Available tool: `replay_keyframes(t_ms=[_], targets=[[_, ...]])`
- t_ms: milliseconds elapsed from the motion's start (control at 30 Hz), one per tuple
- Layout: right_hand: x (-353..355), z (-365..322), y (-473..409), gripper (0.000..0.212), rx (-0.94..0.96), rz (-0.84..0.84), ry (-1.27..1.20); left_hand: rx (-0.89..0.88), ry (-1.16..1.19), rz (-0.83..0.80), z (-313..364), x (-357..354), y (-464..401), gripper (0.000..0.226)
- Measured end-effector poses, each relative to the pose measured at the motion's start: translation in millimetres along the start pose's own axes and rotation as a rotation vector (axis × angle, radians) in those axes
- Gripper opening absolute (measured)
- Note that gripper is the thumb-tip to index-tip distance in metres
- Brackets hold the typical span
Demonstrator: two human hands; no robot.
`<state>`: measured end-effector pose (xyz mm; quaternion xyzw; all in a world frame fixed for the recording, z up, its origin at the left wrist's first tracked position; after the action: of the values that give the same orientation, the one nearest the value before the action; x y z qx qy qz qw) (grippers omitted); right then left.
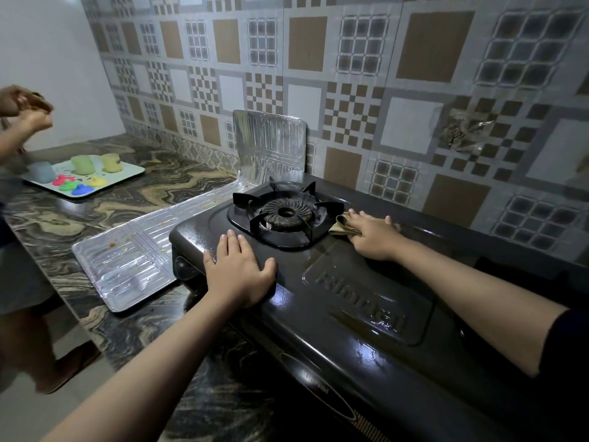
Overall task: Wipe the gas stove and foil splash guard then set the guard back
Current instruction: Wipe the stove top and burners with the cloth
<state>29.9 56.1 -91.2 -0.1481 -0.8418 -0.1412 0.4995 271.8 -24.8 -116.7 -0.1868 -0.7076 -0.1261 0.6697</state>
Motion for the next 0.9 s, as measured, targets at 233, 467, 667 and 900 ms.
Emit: replay_keyframes(t_ms=[233, 467, 667, 900], targets=[[-16, -18, 16, 0.062, 0.027, -0.013, 0.014, -0.008, 0.005, -0.006, 0, 1, 1, 0.082], [-26, -32, 28, 0.064, 0.022, -0.012, 0.025, -0.019, 0.012, -0.010, 0, 1, 1, 0.082], [-33, -43, 38, 0.064, 0.013, -0.010, 0.006, -0.019, 0.025, -0.006, 0, -1, 1, 0.083], [-43, -56, 53, 0.062, 0.045, -0.014, -0.065, -0.026, 0.025, -0.009, 0, -1, 1, 0.083]])
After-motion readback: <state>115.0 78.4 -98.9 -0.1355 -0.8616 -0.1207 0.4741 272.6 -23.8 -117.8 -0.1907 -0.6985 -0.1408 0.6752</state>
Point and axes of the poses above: each hand's wrist, its own y-axis away from the middle knuckle, its own x-axis out of the back of the hand, z = x × y, the point moved 8 cm from there along -y, towards the middle knuckle, and after that the axes turned 15 degrees about -y, right-handed, at the moved point
